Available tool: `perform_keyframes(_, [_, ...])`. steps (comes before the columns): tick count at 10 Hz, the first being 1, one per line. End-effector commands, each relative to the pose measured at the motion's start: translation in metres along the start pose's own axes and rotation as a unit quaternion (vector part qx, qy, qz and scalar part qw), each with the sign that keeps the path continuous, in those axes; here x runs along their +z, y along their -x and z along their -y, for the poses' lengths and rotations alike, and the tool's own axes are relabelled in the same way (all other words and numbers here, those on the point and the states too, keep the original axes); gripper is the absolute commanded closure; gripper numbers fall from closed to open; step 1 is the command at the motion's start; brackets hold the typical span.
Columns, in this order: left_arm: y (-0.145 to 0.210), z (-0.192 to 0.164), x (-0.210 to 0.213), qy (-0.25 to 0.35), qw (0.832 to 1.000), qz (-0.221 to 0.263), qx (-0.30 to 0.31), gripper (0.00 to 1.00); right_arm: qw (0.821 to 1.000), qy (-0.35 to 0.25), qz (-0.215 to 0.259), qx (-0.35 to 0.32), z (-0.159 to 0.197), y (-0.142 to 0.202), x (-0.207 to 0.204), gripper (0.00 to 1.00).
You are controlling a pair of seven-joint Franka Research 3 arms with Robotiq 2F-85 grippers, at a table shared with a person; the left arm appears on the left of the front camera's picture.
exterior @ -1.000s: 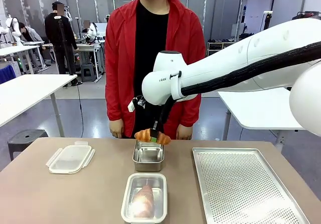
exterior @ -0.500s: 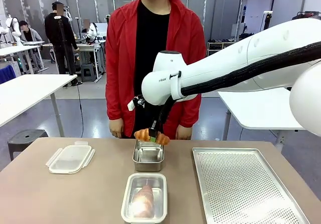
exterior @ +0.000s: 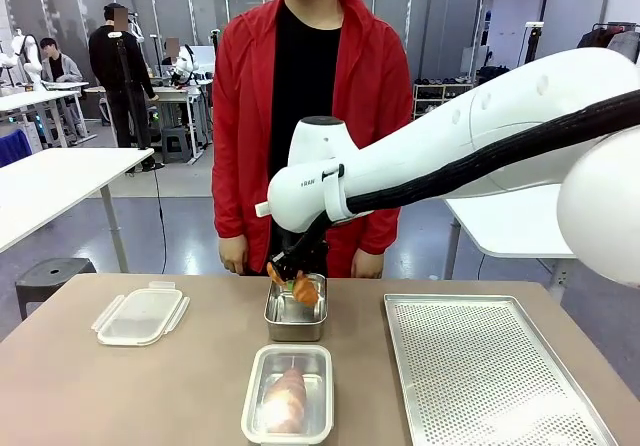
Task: Place the bread into the airtight container.
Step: Pick up a Butter Roll and place it into an empty Airtight Container.
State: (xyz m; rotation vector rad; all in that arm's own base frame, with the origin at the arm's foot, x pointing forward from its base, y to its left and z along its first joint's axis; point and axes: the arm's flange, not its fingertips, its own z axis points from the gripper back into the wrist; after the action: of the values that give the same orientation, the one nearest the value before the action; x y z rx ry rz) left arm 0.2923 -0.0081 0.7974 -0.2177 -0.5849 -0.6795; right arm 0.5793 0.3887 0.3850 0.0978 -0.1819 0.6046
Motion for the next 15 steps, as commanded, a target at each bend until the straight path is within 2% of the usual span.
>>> perform_keyframes(1, [-0.001,0.001,0.002,0.005,1.0,0.006,-0.001,0.0,0.997,0.035,-0.005,-0.063,0.0,-0.006,-0.007,0.76])
perform_keyframes(4, [-0.001,0.001,0.002,0.005,1.0,0.006,-0.001,0.0,0.996,0.019,0.0,-0.087,0.015,-0.014,-0.029,0.76])
perform_keyframes(6, [-0.001,0.001,0.002,0.005,1.0,0.006,-0.001,0.0,0.996,0.014,0.014,-0.087,0.018,-0.017,-0.036,0.5])
perform_keyframes(7, [-0.001,0.001,0.002,0.005,1.0,0.006,-0.001,0.0,0.996,0.014,0.012,-0.088,0.02,-0.017,-0.037,0.26])
perform_keyframes(9, [-0.001,0.001,0.002,0.005,1.0,0.006,-0.001,0.0,0.996,0.013,0.005,-0.09,0.022,-0.017,-0.038,0.0])
perform_keyframes(11, [-0.001,0.001,0.002,0.005,1.0,0.006,-0.001,0.0,0.996,0.009,0.005,-0.086,0.026,-0.015,-0.04,0.0])
perform_keyframes(12, [-0.001,0.001,0.002,0.005,1.0,0.006,-0.001,0.0,0.997,-0.003,0.012,-0.08,0.03,-0.012,-0.041,0.07])
perform_keyframes(14, [-0.001,0.001,0.002,0.005,1.0,0.006,-0.001,0.0,0.996,-0.052,0.023,-0.062,0.038,-0.006,-0.048,0.07])
perform_keyframes(15, [-0.001,0.001,0.002,0.005,1.0,0.006,-0.001,0.0,0.997,0.001,0.005,-0.078,0.027,-0.015,-0.04,0.07])
